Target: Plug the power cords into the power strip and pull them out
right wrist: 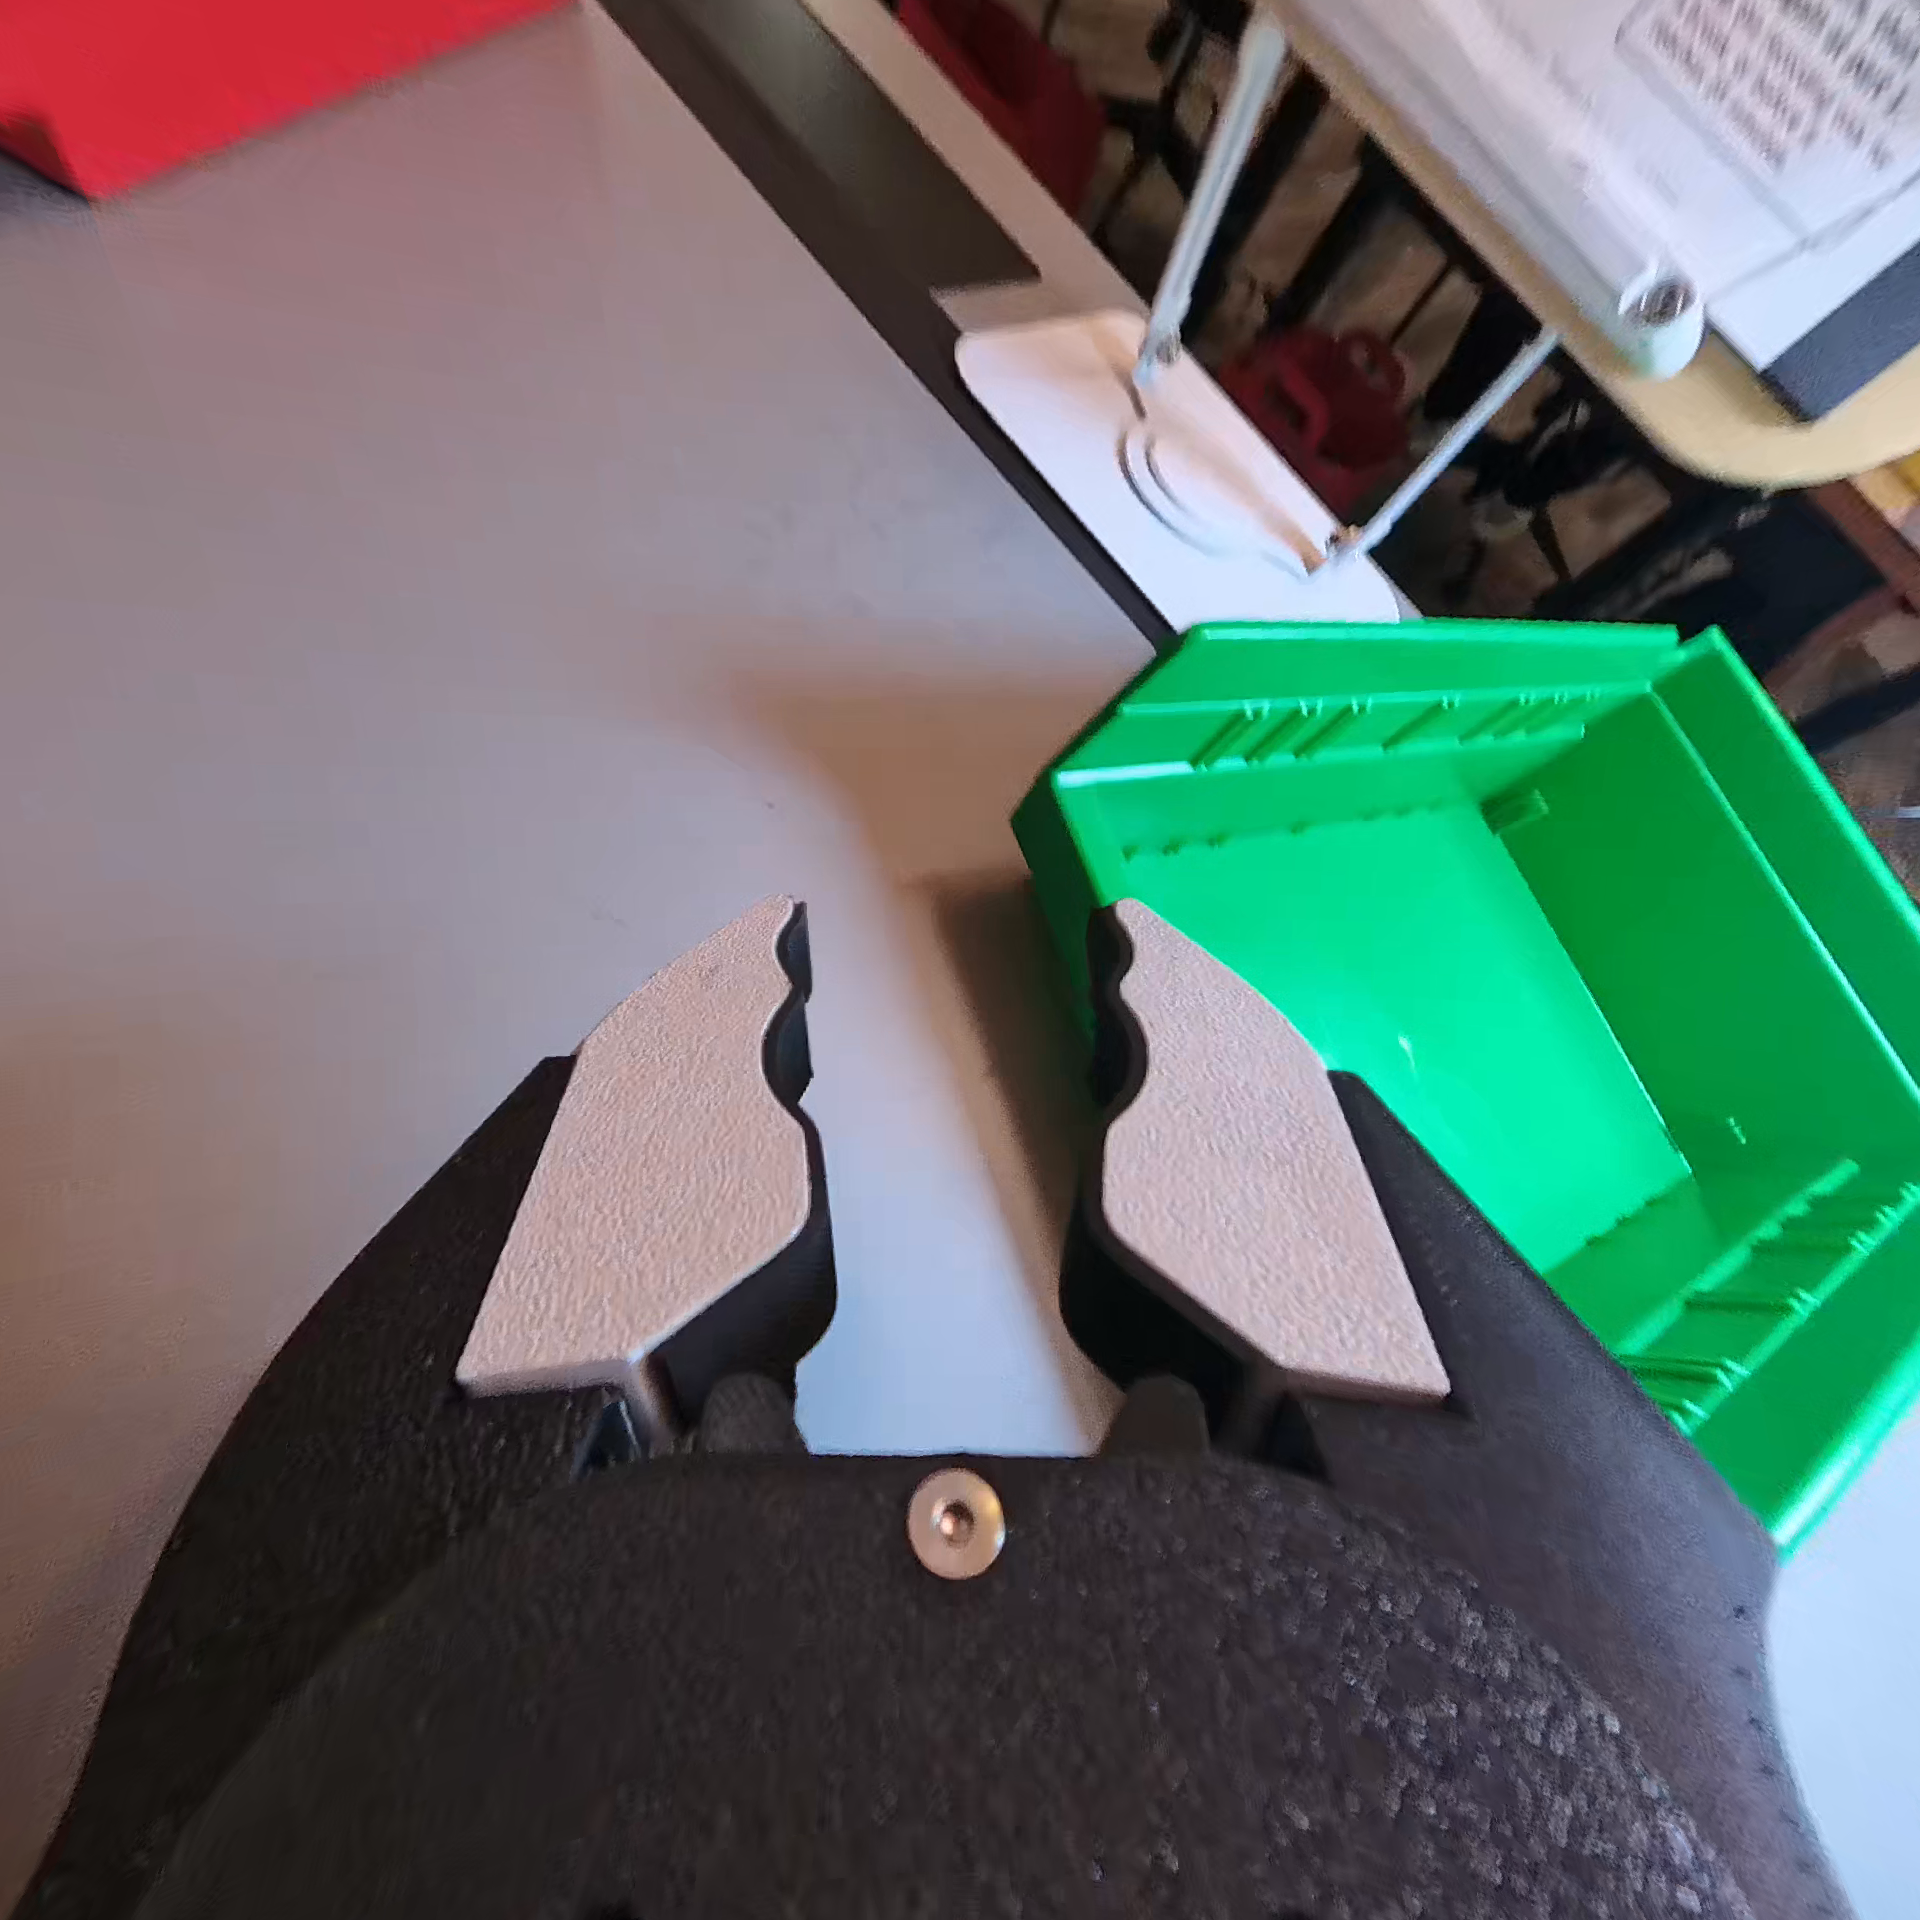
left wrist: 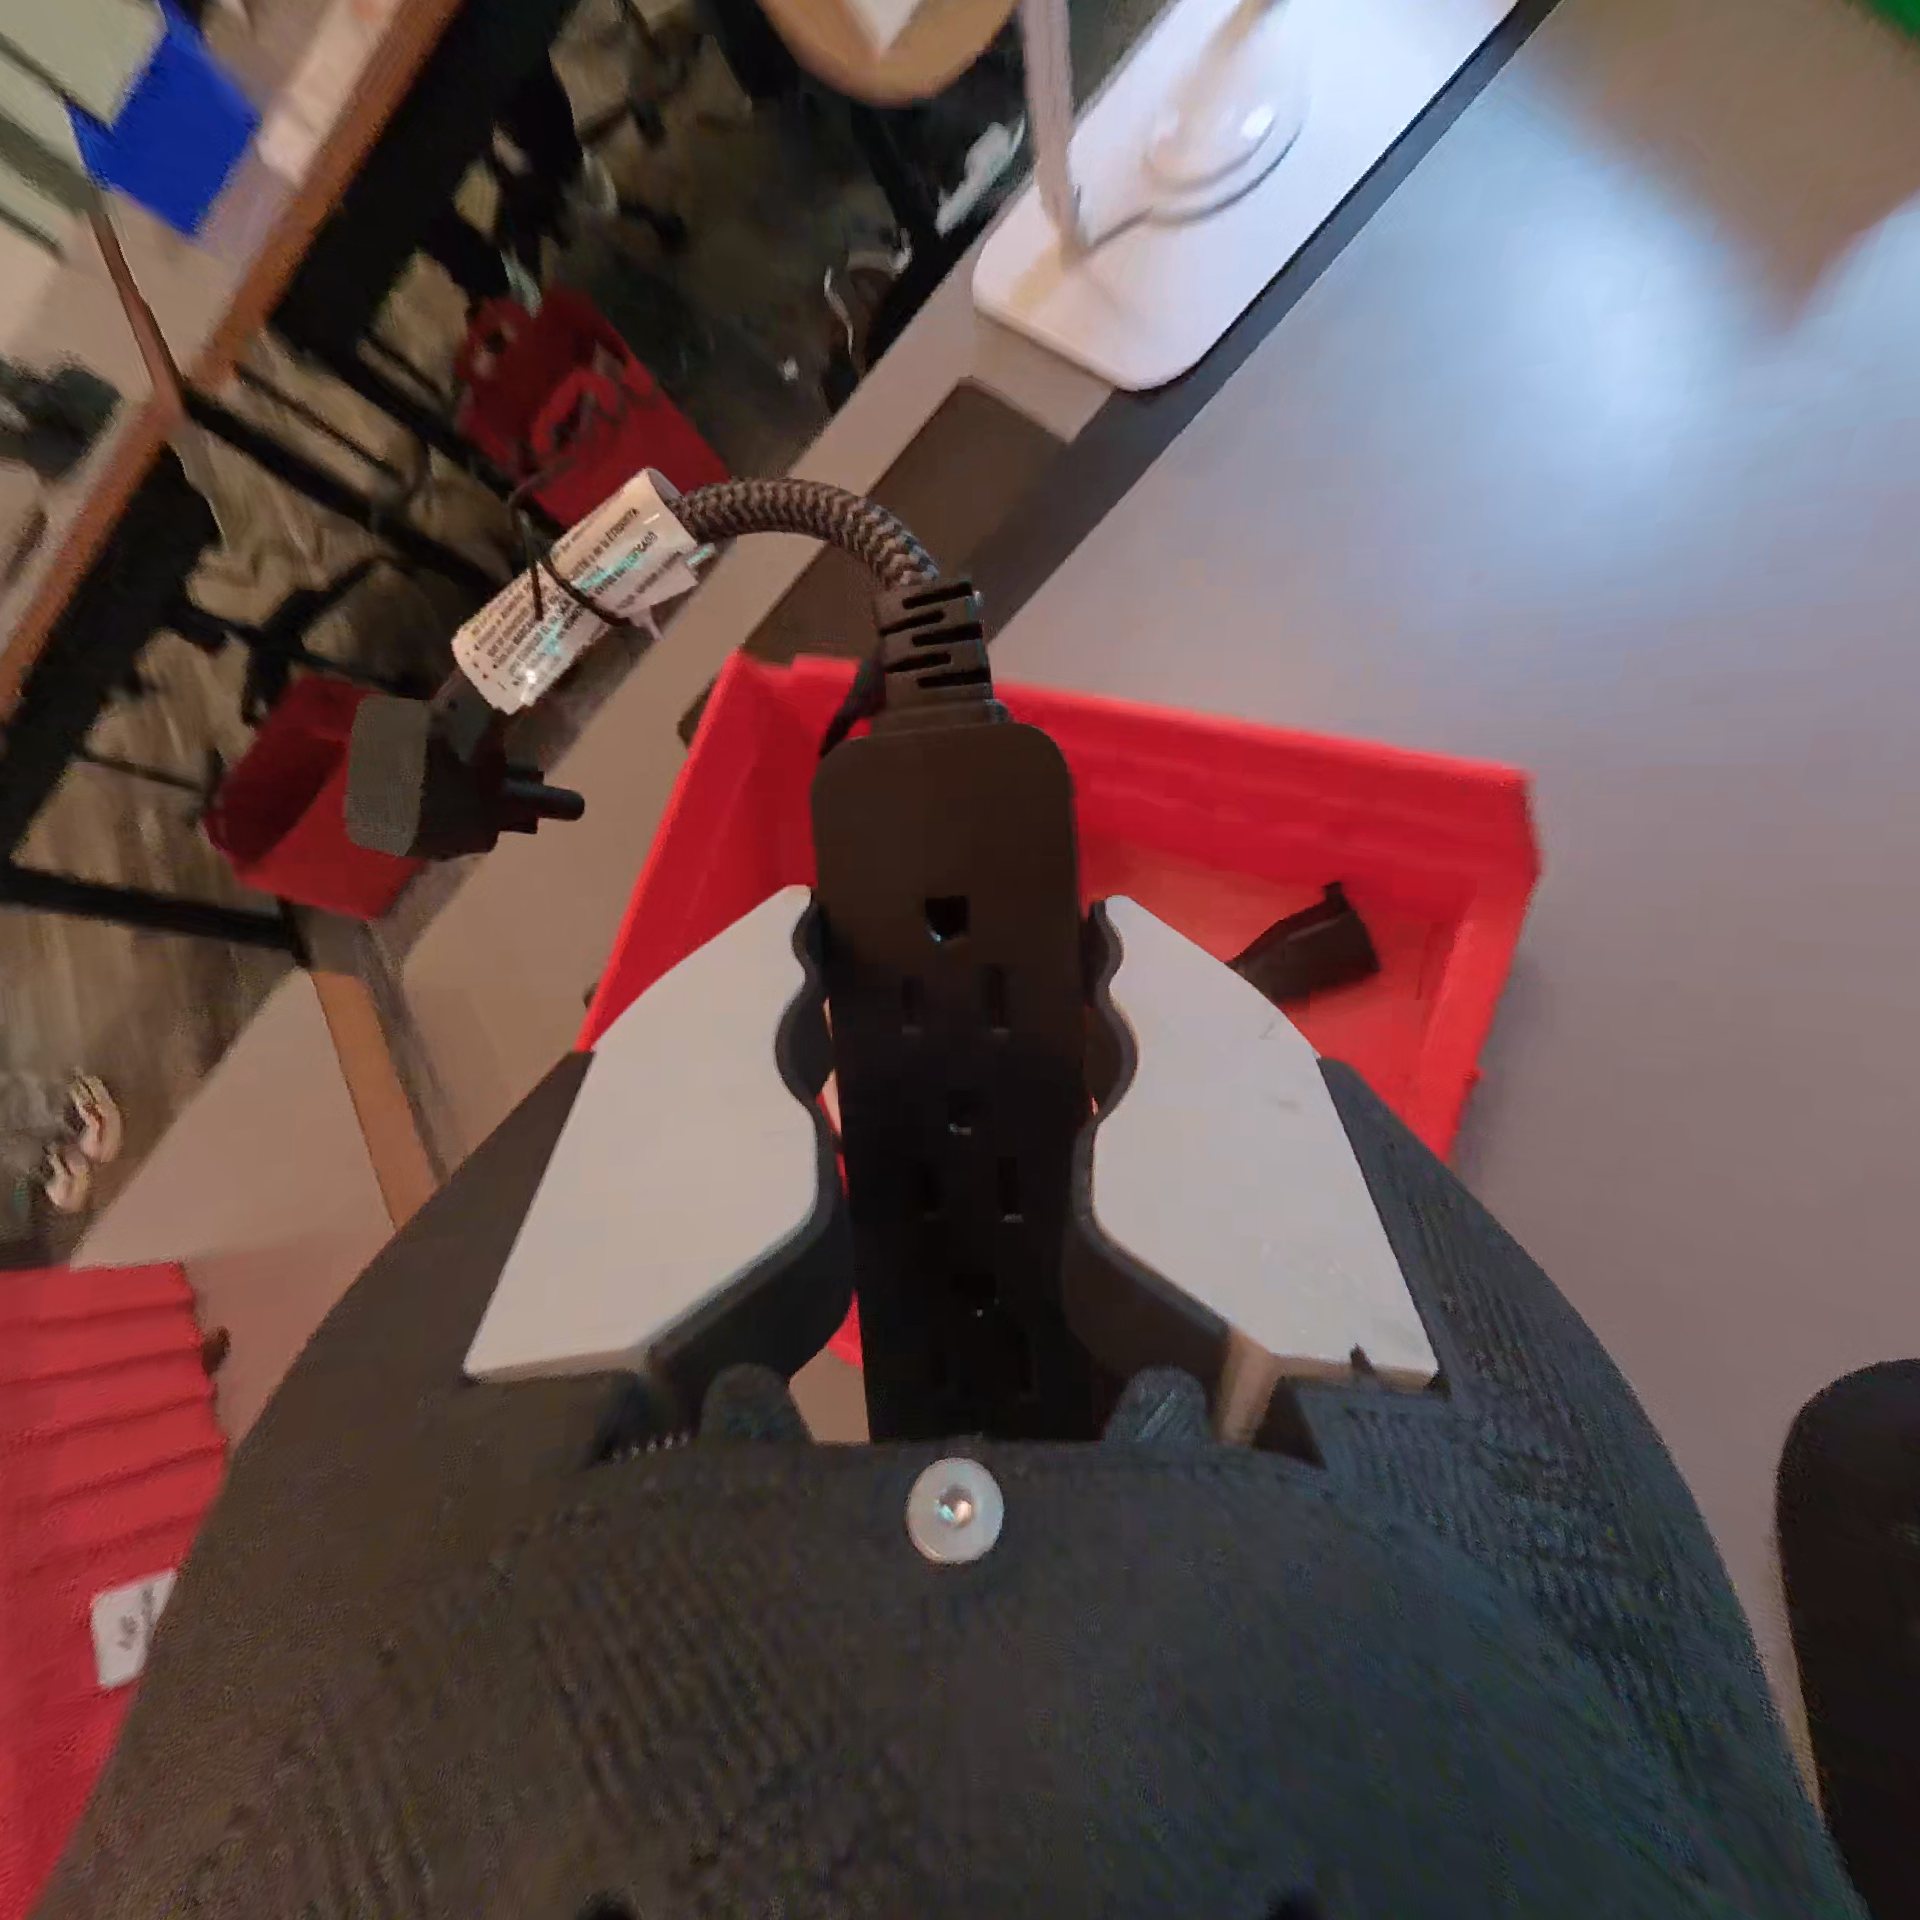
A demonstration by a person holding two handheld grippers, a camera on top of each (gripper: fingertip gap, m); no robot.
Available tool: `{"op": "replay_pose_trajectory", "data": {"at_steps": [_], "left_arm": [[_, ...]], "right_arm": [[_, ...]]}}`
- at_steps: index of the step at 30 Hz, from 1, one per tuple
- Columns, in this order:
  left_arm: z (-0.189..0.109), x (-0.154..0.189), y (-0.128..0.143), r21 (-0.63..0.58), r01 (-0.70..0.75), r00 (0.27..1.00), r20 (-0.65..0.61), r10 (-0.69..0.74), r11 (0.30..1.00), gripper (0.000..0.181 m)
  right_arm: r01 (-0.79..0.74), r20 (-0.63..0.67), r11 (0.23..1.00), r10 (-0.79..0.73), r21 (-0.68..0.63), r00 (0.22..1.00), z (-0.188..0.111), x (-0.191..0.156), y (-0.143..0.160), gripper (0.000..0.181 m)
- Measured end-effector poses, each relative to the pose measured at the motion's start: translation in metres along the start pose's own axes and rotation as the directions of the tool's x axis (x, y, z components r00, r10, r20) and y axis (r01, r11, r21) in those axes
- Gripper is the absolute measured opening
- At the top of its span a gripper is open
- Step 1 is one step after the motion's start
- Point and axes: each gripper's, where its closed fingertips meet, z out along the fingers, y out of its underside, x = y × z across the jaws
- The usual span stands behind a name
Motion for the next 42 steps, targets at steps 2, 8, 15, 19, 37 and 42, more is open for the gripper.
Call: {"op": "replay_pose_trajectory", "data": {"at_steps": [2, 8, 15, 19, 37, 42], "left_arm": [[-0.013, 0.023, -0.027, 0.067, -0.074, 0.997, -0.004, 0.075, 0.995, 0.047], [-0.036, 0.137, -0.102, 0.296, -0.296, 0.942, -0.069, 0.329, 0.908, 0.047], [0.0, 0.292, -0.105, 0.437, -0.429, 0.794, -0.236, 0.561, 0.791, 0.047], [0.046, 0.345, -0.069, 0.369, -0.477, 0.71, -0.373, 0.597, 0.798, 0.047], [0.056, 0.358, -0.017, 0.243, -0.357, 0.621, -0.66, 0.423, 0.902, 0.059], [0.061, 0.33, -0.004, 0.183, -0.248, 0.677, -0.669, 0.305, 0.951, 0.06]], "right_arm": [[0.011, 0.012, 0.998, -0.012, 0.066, 1.0, -0.006, -0.008, -0.01, 0.05], [0.0, 0.033, 0.986, -0.005, 0.165, 0.999, -0.01, -0.012, -0.021, 0.047], [-0.089, -0.025, 0.975, 0.096, 0.206, 0.995, -0.024, 0.02, -0.01, 0.044], [-0.145, -0.016, 0.957, 0.154, 0.253, 0.988, -0.029, 0.029, -0.011, 0.043], [-0.049, 0.141, 0.97, 0.016, 0.239, 0.99, -0.01, -0.034, -0.021, 0.042], [0.02, 0.277, 0.977, -0.08, 0.214, 0.958, -0.016, -0.066, -0.024, 0.036]]}}
